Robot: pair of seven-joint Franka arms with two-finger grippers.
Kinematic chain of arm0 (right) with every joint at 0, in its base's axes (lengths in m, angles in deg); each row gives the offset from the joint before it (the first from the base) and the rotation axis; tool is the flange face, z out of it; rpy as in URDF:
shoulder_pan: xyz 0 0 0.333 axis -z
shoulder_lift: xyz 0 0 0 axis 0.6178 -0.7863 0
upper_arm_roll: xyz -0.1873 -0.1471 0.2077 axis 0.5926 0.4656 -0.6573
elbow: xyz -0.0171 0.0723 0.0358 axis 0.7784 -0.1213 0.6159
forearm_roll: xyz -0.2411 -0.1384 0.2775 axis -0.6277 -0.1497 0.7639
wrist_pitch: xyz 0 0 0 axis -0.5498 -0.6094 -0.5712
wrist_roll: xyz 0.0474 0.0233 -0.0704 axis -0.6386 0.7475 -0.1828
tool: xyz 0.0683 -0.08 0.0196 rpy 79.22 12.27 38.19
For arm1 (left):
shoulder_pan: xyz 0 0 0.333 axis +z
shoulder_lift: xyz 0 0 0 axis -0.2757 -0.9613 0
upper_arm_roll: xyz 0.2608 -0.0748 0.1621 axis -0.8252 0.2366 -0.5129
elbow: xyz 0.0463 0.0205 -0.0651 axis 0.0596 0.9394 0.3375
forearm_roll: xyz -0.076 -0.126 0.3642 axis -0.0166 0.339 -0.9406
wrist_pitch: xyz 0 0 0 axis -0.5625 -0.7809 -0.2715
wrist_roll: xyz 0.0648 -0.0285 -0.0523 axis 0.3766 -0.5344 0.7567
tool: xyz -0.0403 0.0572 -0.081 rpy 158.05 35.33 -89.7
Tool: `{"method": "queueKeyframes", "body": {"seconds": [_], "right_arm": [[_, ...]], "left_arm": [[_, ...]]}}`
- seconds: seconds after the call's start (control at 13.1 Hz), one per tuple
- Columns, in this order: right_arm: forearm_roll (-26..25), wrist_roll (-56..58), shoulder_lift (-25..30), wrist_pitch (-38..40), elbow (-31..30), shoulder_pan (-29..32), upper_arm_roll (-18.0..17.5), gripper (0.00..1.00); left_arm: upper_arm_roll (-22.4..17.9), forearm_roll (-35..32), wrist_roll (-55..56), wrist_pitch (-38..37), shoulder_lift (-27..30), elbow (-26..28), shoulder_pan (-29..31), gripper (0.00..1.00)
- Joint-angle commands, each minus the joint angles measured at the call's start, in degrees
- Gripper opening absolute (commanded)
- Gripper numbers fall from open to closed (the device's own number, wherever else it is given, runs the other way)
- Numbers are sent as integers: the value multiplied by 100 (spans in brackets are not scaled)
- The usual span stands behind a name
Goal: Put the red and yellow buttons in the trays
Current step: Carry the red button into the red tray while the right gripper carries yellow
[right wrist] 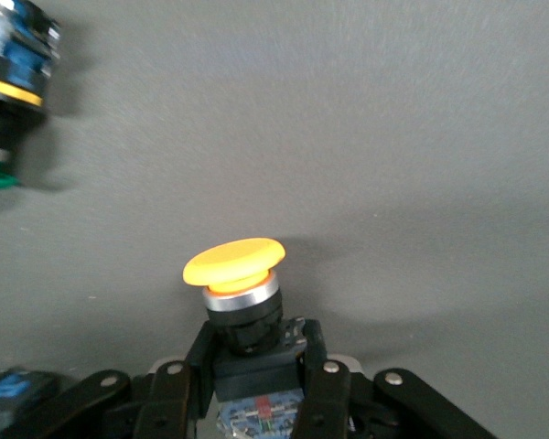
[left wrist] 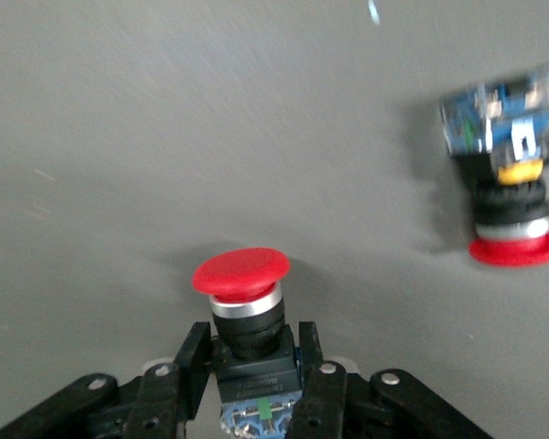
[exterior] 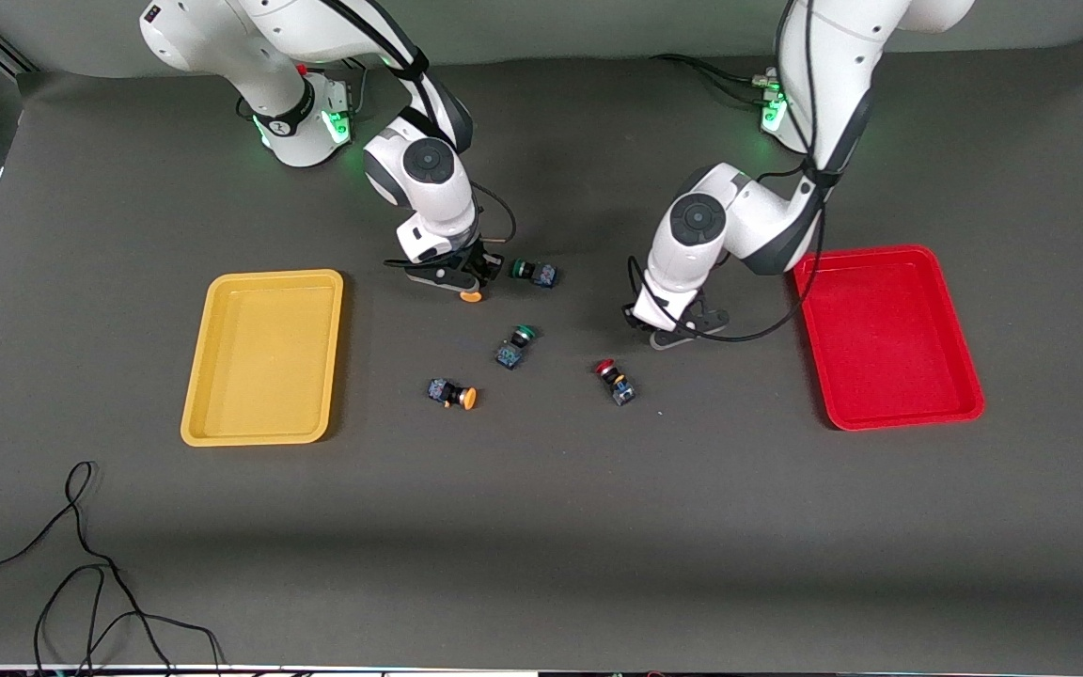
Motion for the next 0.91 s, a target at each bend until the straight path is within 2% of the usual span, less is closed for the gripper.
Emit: {"method": "queueKeyframes", "body": {"seconds": [0.0, 0.15, 0.23, 0.3, 0.46, 0.53, 0.84], "right_arm": [[-95, 65, 599, 1304, 584, -5, 88, 19], [-94, 527, 801, 2297, 1051, -5, 263, 19], [-94, 965, 967, 2589, 1087, -5, 420, 19], [-94, 1544, 1195, 2766, 1070, -5, 744, 19], [-94, 2809, 1530, 3161, 1052, -13, 1438, 19], [-94, 3485, 1662, 3224, 1052, -13, 1903, 19], [-77, 6202, 1594, 3042, 1035, -5, 3775, 19]], "left_arm": [[-15, -84, -1180, -1218, 1005, -40, 705, 0], [-14, -84, -2114, -1878, 1463, 30, 1277, 0], [-14, -84, -2344, -2064, 1639, 152, 1410, 0], [-32, -84, -2651, -2118, 1867, 353, 1560, 0], [-23, -84, -3153, -2014, 2289, 915, 1946, 0], [-23, -84, -3338, -1865, 2500, 1248, 2061, 0], [-110, -84, -3926, -1390, 3081, 2287, 2491, 0]]}}
